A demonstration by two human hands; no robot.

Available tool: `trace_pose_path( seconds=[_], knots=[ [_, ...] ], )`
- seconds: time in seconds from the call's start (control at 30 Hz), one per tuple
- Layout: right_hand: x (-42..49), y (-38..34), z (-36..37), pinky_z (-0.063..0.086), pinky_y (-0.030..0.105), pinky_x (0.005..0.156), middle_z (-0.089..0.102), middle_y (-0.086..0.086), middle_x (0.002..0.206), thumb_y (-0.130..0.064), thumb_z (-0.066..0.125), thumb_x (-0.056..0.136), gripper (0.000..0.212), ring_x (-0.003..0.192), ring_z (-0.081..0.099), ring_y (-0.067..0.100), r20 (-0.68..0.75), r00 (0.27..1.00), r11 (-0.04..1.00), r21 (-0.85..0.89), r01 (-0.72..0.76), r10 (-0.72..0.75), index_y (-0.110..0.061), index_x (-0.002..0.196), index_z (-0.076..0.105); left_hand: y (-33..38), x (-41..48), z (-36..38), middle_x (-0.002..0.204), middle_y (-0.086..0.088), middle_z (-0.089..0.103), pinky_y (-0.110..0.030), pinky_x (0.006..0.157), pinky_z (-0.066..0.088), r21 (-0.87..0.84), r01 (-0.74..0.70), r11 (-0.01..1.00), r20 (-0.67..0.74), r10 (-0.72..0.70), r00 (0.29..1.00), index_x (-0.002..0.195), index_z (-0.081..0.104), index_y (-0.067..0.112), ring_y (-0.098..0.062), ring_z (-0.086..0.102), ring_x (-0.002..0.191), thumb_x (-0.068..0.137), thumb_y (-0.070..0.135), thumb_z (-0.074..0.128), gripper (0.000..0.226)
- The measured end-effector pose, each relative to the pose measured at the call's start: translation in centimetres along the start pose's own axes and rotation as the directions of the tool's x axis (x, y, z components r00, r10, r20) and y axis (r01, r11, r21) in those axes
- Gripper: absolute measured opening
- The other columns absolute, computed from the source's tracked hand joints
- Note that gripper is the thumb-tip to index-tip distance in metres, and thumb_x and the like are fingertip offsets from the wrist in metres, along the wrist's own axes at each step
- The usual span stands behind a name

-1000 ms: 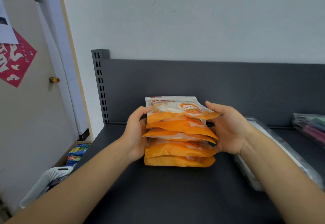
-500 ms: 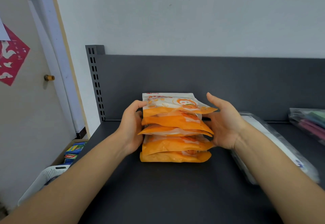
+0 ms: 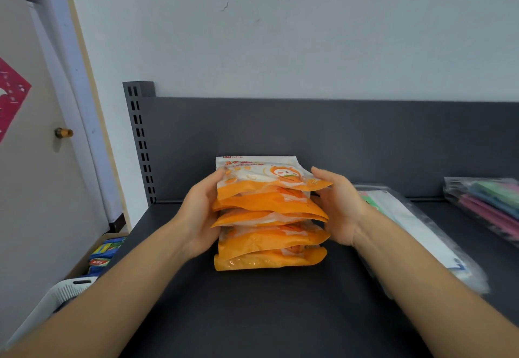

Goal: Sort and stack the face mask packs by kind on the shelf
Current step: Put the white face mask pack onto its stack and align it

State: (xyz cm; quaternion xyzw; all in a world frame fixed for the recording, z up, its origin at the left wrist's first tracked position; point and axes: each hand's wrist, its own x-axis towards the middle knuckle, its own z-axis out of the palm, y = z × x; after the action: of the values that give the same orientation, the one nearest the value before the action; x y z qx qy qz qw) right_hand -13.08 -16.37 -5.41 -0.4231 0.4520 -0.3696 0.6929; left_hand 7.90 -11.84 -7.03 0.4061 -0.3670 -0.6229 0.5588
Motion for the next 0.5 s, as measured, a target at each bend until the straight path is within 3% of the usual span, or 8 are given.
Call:
trace_pose_path(
  seconds=[0.2, 0.33, 0.5],
  knots=[
    [0.16, -0.08, -0.02, 0.051, 0.041, 0.071, 0.054, 0.009, 0.137, -0.059, 0.043, 0.090, 0.058, 0.113, 0.059, 0.032, -0.031, 0.999, 0.999, 0.034, -0.013, 0.014, -0.024, 0.136, 0.050, -0.23, -0.17, 0.00, 0.116, -0.009, 0.072, -0.045, 0.086, 0.052, -0.025, -0.009, 1.000, -0.049, 0.008, 0.999, 0.125, 0.064, 0.022, -0.031, 0.064, 0.111, 0.096, 0.055, 0.038, 0.051],
    [0.19, -0.19, -0.32, 0.051, 0.036, 0.064, 0.065, 0.009, 0.120, -0.052, 0.043, 0.093, 0.047, 0.097, 0.065, 0.028, -0.017, 1.000, 1.000, 0.024, -0.009, 0.009, -0.022, 0.125, 0.059, -0.37, -0.34, 0.29, 0.115, -0.009, 0.072, -0.046, 0.087, 0.052, -0.029, 0.009, 1.000, -0.025, -0.010, 1.000, 0.122, 0.065, 0.022, -0.031, 0.066, 0.109, 0.097, 0.054, 0.038, 0.049],
    [0.65, -0.31, -0.90, 0.054, 0.038, 0.072, 0.064, 0.010, 0.123, -0.051, 0.043, 0.091, 0.047, 0.104, 0.064, 0.031, -0.030, 0.999, 0.999, 0.042, -0.012, 0.014, -0.021, 0.124, 0.061, -0.50, -0.29, 0.35, 0.113, -0.008, 0.073, -0.043, 0.085, 0.052, -0.012, -0.003, 1.000, -0.014, 0.003, 1.000, 0.119, 0.065, 0.023, -0.028, 0.067, 0.107, 0.098, 0.054, 0.034, 0.049]
  ],
)
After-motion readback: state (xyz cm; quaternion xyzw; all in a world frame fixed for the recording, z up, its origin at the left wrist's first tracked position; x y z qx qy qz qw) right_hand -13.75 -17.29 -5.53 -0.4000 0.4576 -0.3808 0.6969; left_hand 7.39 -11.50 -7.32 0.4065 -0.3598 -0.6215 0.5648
